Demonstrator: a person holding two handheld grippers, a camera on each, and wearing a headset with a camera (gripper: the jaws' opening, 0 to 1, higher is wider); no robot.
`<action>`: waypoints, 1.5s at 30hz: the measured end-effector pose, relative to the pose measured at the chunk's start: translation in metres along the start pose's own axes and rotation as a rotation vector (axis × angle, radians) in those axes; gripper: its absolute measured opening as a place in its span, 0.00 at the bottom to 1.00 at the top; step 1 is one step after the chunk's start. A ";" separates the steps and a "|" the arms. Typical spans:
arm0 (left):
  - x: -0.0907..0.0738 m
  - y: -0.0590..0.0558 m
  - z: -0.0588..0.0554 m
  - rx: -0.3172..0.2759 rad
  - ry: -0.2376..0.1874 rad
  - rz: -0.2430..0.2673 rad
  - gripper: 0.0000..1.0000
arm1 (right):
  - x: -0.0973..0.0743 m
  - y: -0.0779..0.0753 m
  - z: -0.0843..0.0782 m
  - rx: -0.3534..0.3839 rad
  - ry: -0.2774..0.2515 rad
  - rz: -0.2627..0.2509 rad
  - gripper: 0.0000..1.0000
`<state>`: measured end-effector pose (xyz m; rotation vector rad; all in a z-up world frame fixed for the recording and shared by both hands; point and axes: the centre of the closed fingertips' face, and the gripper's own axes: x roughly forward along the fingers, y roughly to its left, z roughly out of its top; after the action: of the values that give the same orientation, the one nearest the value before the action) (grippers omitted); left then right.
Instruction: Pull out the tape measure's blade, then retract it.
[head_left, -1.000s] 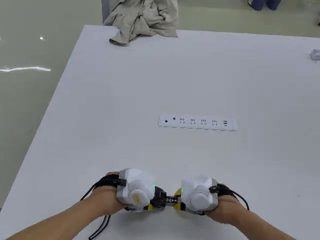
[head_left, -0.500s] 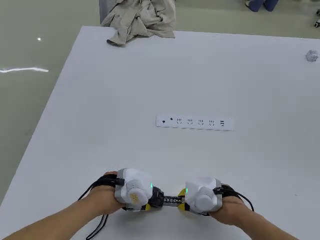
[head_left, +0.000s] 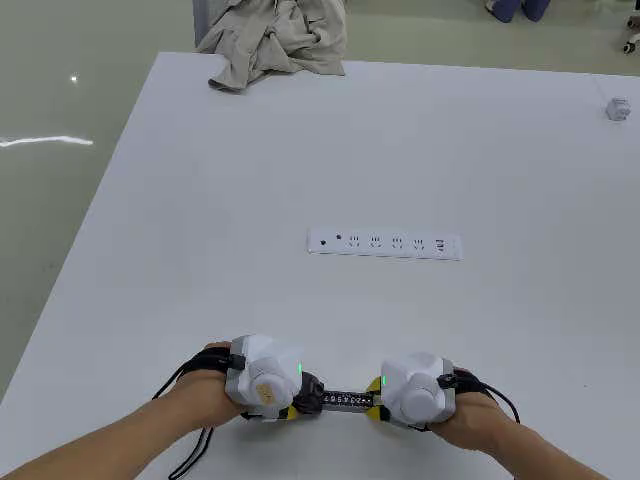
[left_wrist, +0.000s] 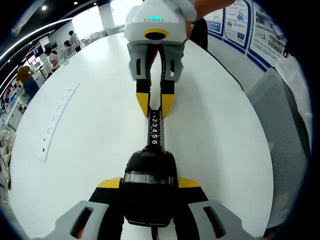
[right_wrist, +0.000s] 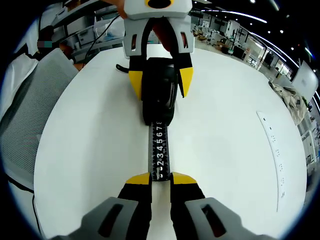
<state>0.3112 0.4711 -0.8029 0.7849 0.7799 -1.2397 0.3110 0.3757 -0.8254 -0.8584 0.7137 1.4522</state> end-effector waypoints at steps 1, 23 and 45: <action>0.000 0.000 0.000 -0.001 0.000 0.000 0.36 | -0.001 0.000 -0.001 0.000 0.001 -0.002 0.13; 0.001 -0.001 0.000 0.003 0.013 0.000 0.36 | -0.019 -0.002 -0.033 0.045 0.016 -0.018 0.12; 0.000 -0.001 0.000 0.009 0.017 -0.002 0.36 | -0.040 -0.001 -0.065 0.084 0.037 -0.029 0.12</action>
<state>0.3102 0.4706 -0.8033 0.8029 0.7893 -1.2405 0.3175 0.2998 -0.8255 -0.8294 0.7811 1.3740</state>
